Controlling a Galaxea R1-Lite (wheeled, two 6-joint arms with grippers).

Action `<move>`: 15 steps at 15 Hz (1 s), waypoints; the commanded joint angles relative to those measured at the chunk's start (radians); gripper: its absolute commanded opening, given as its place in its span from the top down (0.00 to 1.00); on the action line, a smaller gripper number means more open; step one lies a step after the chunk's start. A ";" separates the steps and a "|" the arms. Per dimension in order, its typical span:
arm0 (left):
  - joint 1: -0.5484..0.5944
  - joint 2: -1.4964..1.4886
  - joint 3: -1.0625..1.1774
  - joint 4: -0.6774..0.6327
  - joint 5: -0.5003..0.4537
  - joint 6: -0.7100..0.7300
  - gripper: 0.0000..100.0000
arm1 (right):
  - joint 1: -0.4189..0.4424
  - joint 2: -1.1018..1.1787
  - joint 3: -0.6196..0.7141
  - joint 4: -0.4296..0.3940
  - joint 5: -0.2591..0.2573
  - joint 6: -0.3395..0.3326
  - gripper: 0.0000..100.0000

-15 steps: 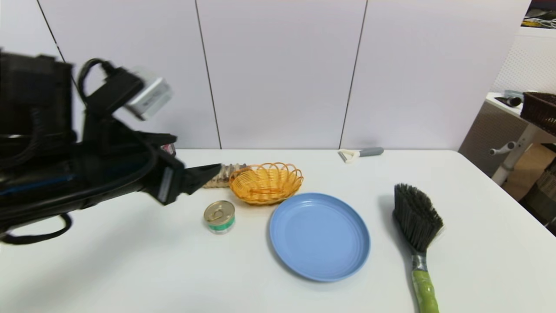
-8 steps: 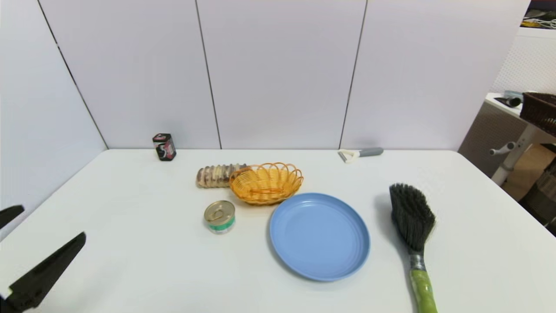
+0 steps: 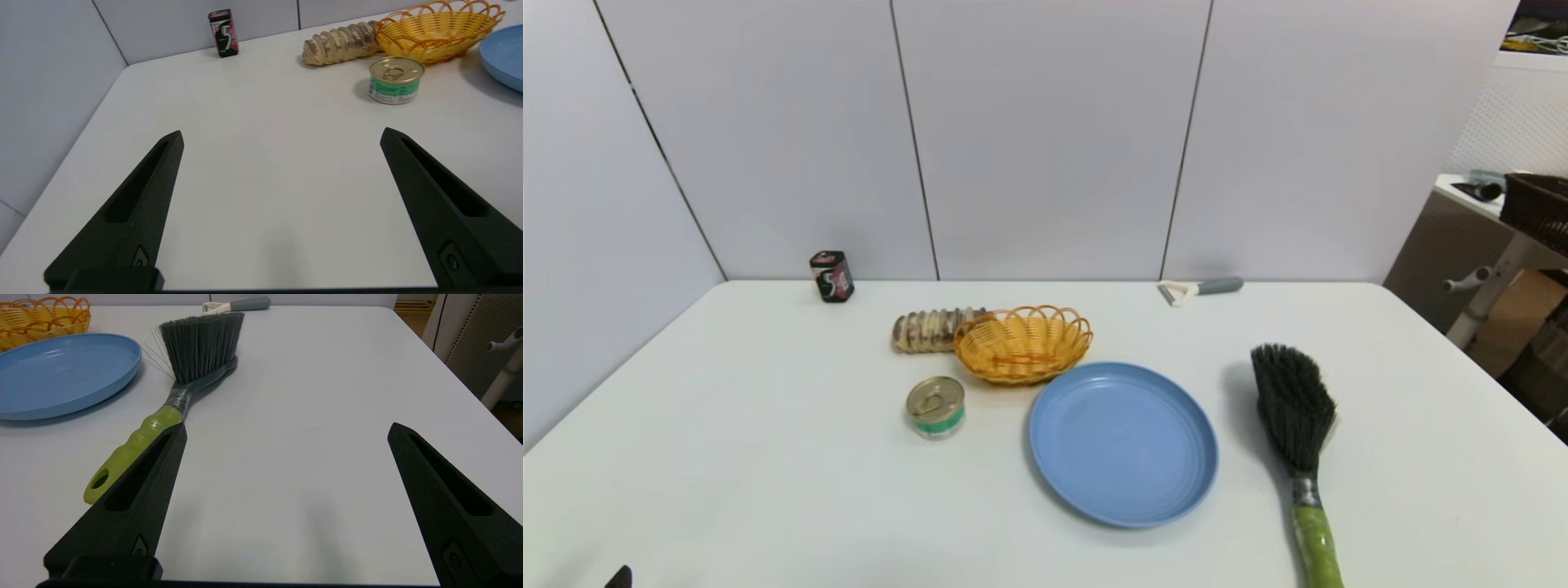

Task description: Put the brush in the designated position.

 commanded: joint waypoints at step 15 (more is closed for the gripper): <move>0.063 -0.287 0.026 0.273 0.022 -0.149 0.00 | 0.000 -0.002 0.002 0.000 0.000 0.000 0.00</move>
